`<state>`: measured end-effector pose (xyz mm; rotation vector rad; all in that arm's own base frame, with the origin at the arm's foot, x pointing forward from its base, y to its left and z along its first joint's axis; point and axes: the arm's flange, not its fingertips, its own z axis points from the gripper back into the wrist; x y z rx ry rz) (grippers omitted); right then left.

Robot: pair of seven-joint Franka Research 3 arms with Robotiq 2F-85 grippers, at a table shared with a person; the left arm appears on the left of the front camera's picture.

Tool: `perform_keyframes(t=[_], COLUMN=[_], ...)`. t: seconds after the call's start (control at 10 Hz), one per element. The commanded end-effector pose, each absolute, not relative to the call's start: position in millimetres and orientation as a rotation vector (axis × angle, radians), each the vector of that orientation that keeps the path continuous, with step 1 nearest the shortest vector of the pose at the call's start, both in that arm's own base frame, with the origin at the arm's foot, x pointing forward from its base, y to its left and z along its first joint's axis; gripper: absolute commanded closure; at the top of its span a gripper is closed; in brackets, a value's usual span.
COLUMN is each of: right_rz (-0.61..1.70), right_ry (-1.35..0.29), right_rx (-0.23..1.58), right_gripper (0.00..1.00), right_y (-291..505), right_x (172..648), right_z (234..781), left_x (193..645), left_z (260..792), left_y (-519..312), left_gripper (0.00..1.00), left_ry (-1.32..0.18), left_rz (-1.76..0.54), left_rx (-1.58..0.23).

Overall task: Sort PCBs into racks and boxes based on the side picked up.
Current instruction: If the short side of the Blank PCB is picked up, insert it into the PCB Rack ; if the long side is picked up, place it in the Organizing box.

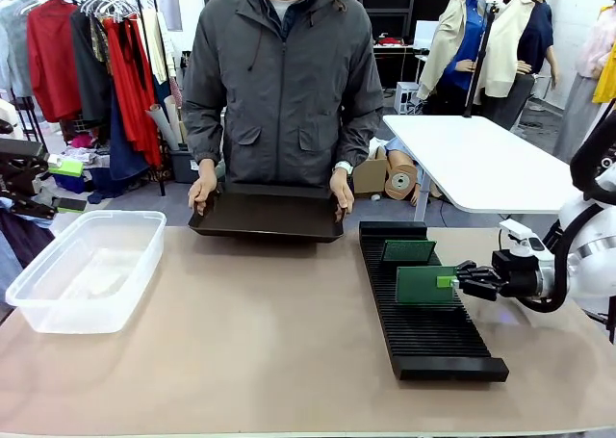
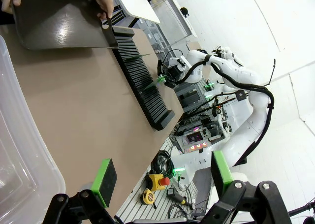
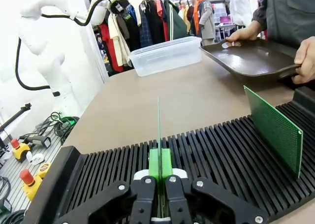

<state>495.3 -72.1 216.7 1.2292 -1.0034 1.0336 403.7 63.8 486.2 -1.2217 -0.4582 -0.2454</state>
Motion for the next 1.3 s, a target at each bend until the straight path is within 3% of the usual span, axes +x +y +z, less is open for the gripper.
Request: perform_keyframes(t=[0.0, 1.2], right_rz=[1.038, 1.029], right_ry=[-0.999, -1.010], right_rx=[1.223, 1.251], right_gripper=[1.00, 1.00], right_y=[-72.2, -72.6], right_x=[495.4, 498.7], right_z=[216.7, 215.0], left_x=[401.5, 401.5], left_z=[488.3, 488.3], left_y=[64.0, 64.0], left_gripper=[0.00, 0.00], left_ry=[-0.452, -0.452], left_rz=[-0.247, -0.247], left_rx=[-1.222, -1.222])
